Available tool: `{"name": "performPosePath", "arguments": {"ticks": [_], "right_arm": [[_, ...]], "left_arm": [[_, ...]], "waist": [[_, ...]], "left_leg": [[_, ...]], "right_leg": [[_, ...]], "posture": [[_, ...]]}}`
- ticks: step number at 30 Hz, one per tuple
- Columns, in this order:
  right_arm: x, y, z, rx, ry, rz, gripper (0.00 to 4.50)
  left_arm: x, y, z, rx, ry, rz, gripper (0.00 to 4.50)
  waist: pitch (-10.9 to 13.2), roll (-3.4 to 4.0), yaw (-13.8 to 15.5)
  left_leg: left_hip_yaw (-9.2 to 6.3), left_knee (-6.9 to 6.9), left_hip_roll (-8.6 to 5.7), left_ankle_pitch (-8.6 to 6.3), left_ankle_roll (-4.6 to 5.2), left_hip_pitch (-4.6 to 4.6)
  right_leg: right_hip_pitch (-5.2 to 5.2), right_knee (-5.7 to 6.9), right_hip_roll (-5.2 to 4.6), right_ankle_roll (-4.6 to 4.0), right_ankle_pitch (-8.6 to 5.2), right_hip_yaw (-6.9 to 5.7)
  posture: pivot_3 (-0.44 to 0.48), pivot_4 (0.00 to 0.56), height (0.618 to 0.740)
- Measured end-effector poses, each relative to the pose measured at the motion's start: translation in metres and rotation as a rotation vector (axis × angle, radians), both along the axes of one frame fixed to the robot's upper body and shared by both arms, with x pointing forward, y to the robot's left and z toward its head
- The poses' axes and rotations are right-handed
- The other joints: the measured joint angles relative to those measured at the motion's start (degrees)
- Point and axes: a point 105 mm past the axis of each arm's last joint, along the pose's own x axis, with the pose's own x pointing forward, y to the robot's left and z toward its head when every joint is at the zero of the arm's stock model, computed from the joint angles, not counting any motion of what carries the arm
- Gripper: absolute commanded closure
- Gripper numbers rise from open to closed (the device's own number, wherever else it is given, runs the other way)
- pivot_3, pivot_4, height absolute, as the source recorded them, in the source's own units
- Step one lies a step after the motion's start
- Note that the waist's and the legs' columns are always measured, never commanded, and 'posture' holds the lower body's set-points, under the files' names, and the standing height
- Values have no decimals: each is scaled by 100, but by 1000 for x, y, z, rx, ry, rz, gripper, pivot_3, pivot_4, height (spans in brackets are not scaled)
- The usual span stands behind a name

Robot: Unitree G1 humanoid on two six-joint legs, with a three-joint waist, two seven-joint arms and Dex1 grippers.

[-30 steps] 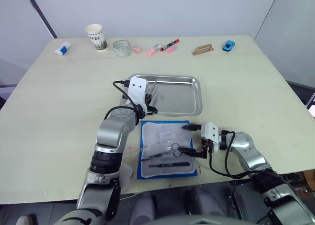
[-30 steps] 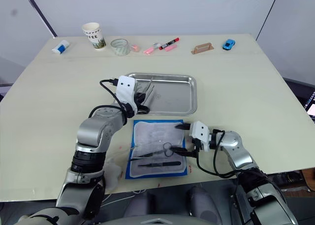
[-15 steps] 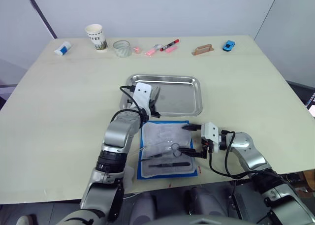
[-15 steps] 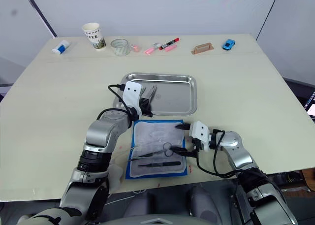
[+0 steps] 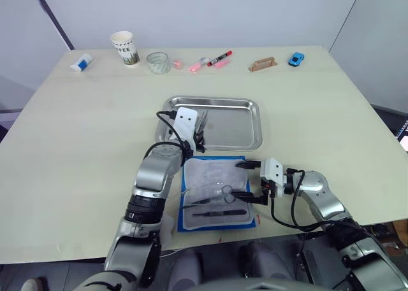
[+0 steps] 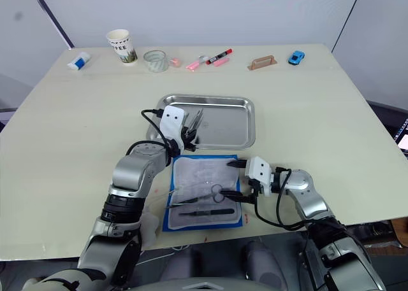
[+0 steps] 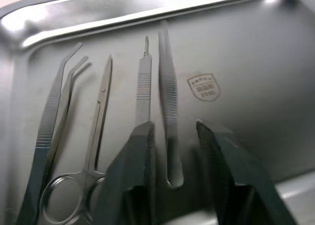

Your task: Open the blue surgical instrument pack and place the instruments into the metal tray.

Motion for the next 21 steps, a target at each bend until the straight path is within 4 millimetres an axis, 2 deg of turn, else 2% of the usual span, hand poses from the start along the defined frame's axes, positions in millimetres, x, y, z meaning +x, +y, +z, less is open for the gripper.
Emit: {"name": "performPosePath", "arguments": {"ticks": [2,8,13,16,17,21], "right_arm": [[0,0,0,0,0,0,0],[0,0,0,0,0,0,0],[0,0,0,0,0,0,0],[0,0,0,1,0,0,0],[0,1,0,2,-1,1,0],[0,1,0,0,-1,-1,0]], "left_arm": [[0,-1,0,-1,-1,-1,1528],[0,-3,5,-9,-32,-29,1528],[-4,-11,30,-54,-160,-158,1528],[-13,-12,42,-90,-205,-295,1528],[-22,-11,45,-132,-199,-392,1528],[-45,5,51,-126,-191,-618,1528]], "waist": [[0,0,0],[0,0,0],[0,1,0],[-1,4,-9],[0,6,-21],[8,19,-18]], "left_leg": [[0,0,0,0,0,0],[1,0,0,0,0,0],[1,-1,0,0,0,0],[3,-2,0,0,0,1],[3,-3,1,0,0,0],[1,-3,1,0,0,-1]], "right_leg": [[0,0,0,0,0,0],[0,0,-1,0,0,0],[0,0,-8,-2,0,-1],[0,0,-8,-3,-1,0],[-3,0,-8,-4,-2,-4],[-4,-2,-10,-21,-12,-18]], "posture": [[0,150,737],[0,150,737],[0,150,737],[0,150,737],[0,150,737],[0,150,737]]}}
